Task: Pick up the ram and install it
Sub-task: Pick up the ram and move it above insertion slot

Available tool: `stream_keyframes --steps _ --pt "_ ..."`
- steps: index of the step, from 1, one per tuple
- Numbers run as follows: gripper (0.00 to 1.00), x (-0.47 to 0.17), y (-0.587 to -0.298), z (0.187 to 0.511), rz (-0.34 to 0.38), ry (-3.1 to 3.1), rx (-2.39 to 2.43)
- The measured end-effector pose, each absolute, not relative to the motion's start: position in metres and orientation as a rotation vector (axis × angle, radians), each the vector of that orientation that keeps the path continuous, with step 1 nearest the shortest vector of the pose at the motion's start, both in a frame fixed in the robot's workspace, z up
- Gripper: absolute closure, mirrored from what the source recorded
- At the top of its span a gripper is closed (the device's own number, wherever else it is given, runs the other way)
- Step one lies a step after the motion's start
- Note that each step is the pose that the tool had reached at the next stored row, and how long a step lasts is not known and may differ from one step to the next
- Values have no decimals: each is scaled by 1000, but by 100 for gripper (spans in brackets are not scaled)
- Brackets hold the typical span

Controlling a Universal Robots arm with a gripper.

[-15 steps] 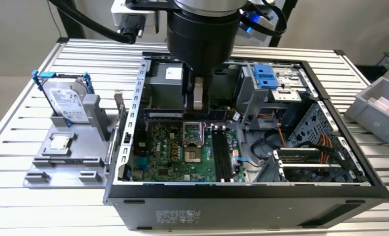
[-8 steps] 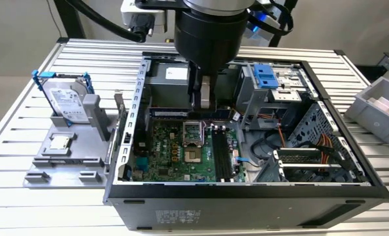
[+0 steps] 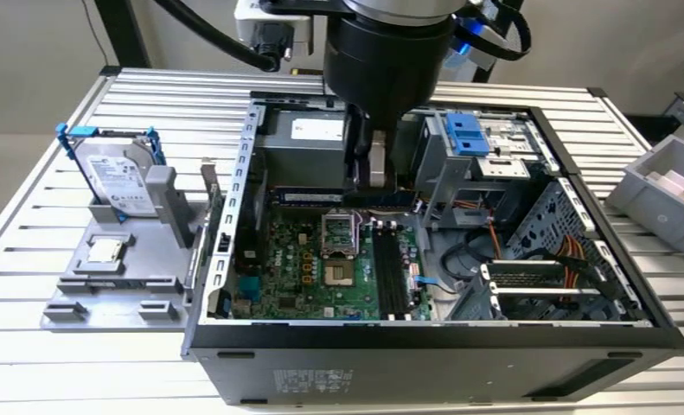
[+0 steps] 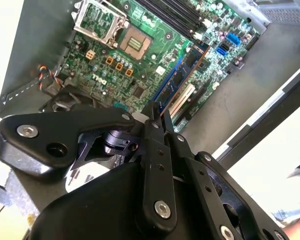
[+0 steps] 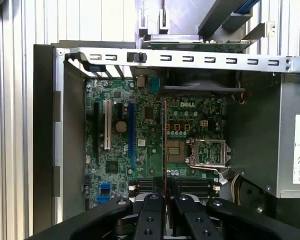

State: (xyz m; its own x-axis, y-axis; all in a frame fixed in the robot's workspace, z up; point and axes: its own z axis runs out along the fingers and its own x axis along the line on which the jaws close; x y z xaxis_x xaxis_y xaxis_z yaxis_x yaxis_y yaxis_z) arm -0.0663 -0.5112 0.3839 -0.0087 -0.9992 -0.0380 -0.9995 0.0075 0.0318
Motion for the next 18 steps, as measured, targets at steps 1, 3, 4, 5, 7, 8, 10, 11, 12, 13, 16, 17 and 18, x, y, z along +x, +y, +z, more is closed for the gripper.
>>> stream_keyframes --steps 1,3,4,5,7,8,10,11,12,13,16,17,18 --pt "100 -64 -511 384 77 2227 -2208" --pt "100 -60 -511 384 77 2227 -2209" --pt "100 -58 -510 384 77 2227 -2208" --pt "100 -51 -509 384 77 2227 -2209" --pt "100 -43 -508 384 77 2227 -2209" --pt "100 -42 -508 384 77 2227 -2209" --pt "100 -38 -507 384 77 2226 -2209" --pt "100 -36 -507 384 77 2227 -2209" --pt "100 -35 -506 384 77 2226 -2208" --pt "100 -33 -506 384 77 2227 -2208" --pt "100 -28 -505 384 77 2227 -2209" --pt "100 -26 -504 384 77 2227 -2208" --pt "100 -25 -504 384 77 2227 -2209"
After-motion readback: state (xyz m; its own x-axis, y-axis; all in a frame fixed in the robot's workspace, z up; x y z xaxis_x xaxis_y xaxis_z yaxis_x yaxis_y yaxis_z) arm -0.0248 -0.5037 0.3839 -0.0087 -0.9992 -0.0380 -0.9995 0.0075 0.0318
